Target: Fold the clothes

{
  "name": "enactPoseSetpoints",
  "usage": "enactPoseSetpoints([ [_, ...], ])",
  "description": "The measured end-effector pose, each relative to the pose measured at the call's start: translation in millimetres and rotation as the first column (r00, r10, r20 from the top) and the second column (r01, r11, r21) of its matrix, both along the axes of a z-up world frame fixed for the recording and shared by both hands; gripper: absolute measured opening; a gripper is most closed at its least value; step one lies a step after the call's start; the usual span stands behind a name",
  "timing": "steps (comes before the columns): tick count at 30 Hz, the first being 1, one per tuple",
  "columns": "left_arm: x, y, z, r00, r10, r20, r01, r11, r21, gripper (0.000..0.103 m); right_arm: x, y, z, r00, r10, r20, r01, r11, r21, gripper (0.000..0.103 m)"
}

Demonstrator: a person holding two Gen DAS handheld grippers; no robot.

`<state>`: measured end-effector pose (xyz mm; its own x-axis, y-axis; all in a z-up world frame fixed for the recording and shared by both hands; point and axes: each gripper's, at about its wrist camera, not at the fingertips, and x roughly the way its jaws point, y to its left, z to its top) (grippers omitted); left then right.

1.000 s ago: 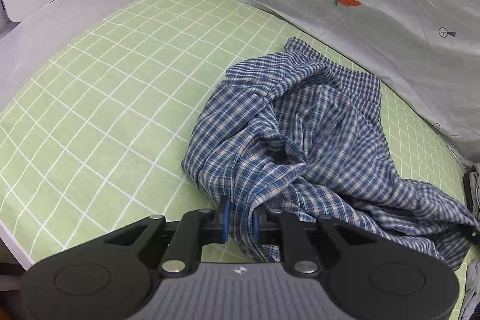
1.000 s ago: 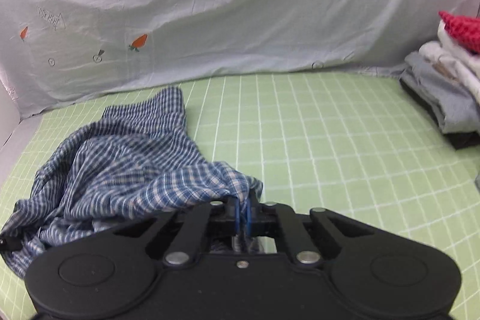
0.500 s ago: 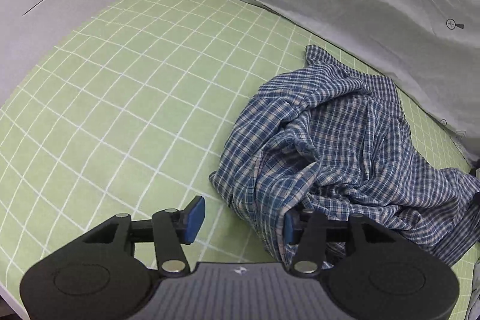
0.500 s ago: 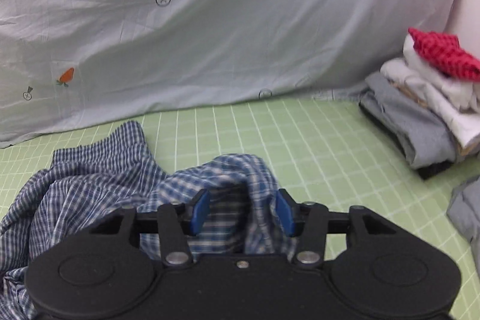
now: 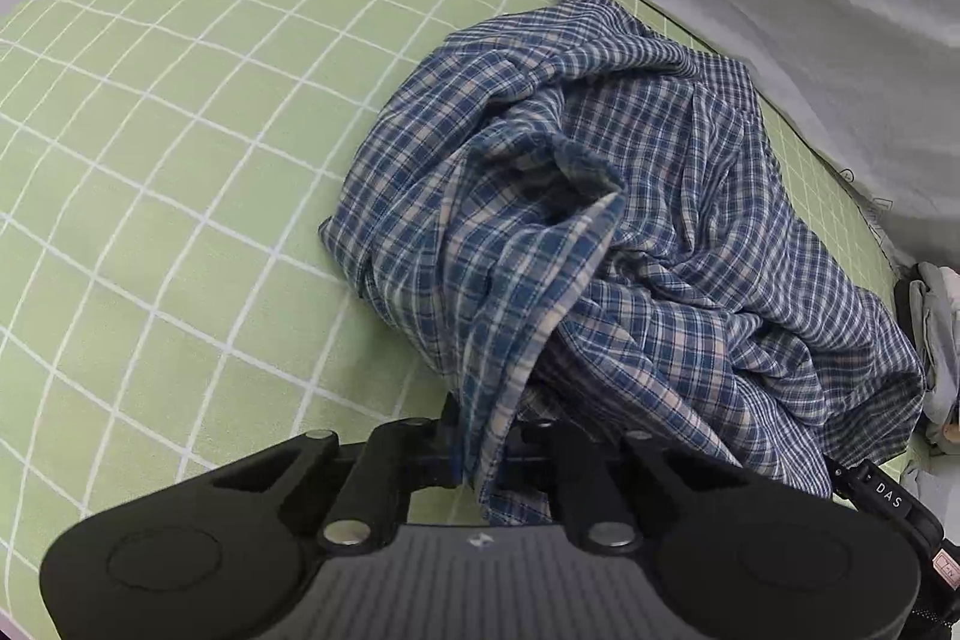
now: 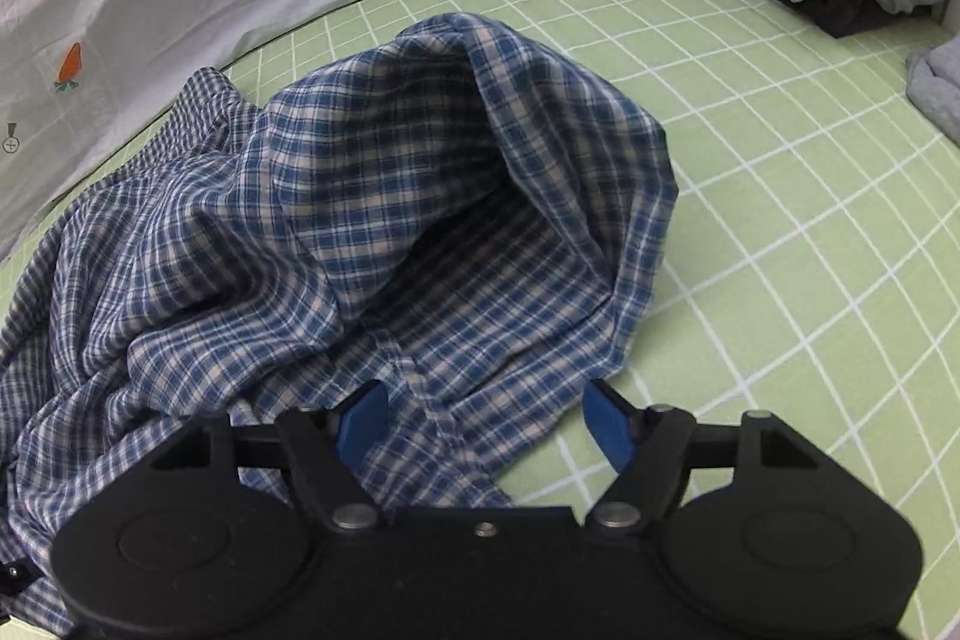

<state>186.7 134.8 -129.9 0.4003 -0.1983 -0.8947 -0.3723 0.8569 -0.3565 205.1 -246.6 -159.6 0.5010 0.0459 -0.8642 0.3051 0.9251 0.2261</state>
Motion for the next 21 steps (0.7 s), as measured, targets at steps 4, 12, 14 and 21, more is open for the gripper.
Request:
enactPoseSetpoints([
  [4,-14.6,5.6,25.8,0.998,0.023,0.059,-0.027,0.997,0.067,0.005,-9.4,10.1,-0.6,0.999,0.052,0.012,-0.052,0.998,0.02,0.038],
  [12,-40.7,53.2,47.1,0.982,0.147,0.12,-0.17,0.963,0.208,0.007,-28.6,25.9,8.7,0.997,0.078,0.03,-0.077,0.997,-0.028,0.038],
  [14,-45.4,58.7,36.6,0.984,0.162,0.078,-0.175,0.962,0.211,0.008,-32.2,28.2,6.6,0.998,0.062,0.007,-0.062,0.997,-0.041,0.046],
  [21,-66.4,50.6,24.5,0.99,0.14,0.032,-0.144,0.967,0.209,0.041,-46.5,19.2,3.4,1.0,-0.004,-0.021,0.003,0.999,-0.04,0.065],
])
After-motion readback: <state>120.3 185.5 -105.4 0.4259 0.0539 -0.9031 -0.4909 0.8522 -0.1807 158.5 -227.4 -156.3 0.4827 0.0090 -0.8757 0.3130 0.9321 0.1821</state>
